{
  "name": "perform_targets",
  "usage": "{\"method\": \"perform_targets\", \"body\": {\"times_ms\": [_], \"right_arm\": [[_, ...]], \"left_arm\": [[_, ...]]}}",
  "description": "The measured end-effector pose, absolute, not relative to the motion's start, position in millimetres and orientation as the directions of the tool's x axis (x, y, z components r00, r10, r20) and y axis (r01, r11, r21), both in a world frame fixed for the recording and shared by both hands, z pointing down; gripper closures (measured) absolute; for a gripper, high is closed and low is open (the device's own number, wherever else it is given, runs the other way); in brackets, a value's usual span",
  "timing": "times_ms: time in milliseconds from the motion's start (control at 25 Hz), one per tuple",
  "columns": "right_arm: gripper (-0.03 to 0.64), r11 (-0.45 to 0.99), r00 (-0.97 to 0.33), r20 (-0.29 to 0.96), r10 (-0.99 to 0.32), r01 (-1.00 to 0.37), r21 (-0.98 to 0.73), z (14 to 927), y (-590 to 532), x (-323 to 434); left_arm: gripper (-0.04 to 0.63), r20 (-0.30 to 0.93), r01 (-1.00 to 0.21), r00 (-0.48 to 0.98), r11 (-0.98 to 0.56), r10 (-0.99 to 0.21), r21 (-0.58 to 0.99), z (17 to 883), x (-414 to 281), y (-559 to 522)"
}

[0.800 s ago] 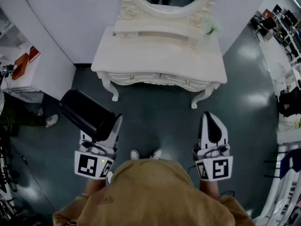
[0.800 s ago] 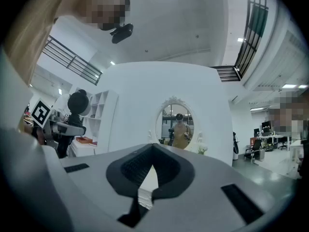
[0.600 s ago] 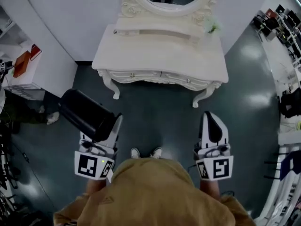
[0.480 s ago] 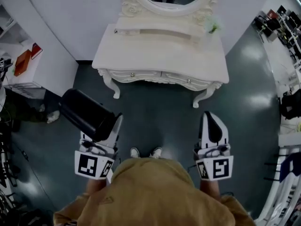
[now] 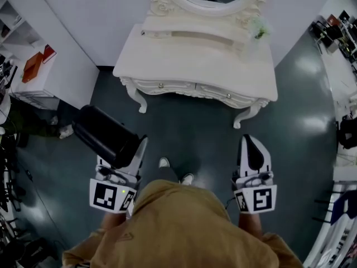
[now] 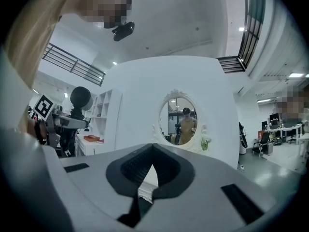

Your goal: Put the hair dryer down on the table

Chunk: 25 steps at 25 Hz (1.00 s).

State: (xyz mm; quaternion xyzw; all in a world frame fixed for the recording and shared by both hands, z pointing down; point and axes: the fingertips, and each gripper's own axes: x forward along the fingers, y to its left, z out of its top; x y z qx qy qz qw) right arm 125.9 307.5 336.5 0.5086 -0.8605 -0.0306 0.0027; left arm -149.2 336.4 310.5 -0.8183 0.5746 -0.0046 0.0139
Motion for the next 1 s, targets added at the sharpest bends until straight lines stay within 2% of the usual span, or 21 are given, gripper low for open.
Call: {"method": "perform_targets", "body": {"times_ms": [320,640,1000], "right_arm": [[0.615,0.487,-0.487,0.009,-0.873,-0.871,0.059,350.5,262.3,108.4],[0.614,0.449,-0.446,0.057,-0.893,-0.890,0.080,354.4,146.5,81.0],[0.614,0.372,-0.365,0.076,-0.928,-0.922,0.111,341.5,30.3,45.4]], "left_arm": [[0.339,0.016,-0.929,0.369,-0.369,-0.929,-0.001,330.9,-152.7,278.6],[0.339,-0.037,-0.891,0.453,-0.454,-0.891,0.018,331.4,-166.0,136.0],[0.339,0.012,-0.821,0.570,-0.569,-0.821,0.044,342.2,-189.7,7.3]]}}
